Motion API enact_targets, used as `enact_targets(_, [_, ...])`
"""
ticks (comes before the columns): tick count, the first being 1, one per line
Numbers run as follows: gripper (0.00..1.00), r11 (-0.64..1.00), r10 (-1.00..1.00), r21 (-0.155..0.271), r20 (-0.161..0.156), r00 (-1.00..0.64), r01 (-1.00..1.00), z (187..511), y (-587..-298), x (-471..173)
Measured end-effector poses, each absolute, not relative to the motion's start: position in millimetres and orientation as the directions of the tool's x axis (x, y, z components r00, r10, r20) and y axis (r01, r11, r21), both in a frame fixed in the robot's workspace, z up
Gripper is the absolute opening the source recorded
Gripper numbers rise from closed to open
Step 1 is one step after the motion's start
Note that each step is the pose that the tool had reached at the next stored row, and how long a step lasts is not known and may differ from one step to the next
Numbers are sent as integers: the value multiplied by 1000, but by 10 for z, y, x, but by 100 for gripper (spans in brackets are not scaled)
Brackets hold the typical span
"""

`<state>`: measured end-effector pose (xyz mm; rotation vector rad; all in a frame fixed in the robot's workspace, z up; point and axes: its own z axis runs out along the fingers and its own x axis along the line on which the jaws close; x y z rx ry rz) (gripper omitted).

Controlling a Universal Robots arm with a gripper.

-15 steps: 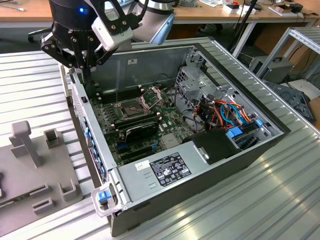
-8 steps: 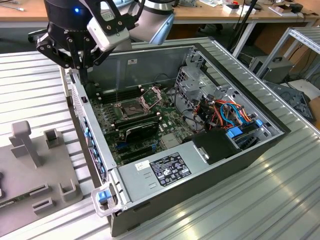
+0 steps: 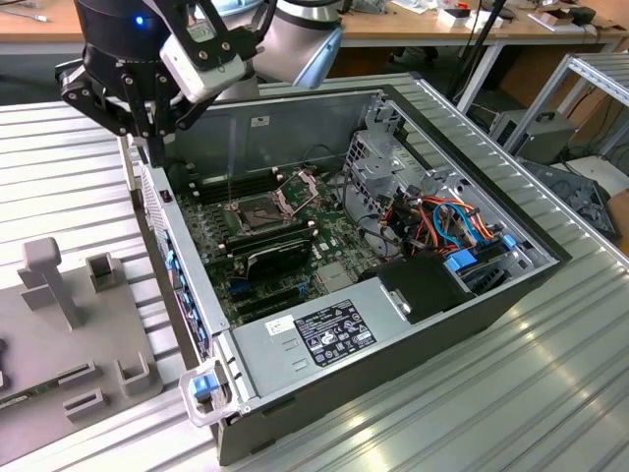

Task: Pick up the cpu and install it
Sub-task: 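Reach for the cpu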

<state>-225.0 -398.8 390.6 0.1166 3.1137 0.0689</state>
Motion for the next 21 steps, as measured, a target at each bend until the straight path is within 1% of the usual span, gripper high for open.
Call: enact_targets(21, [11, 996, 75, 45, -23, -997, 74, 3901, -3989, -2498])
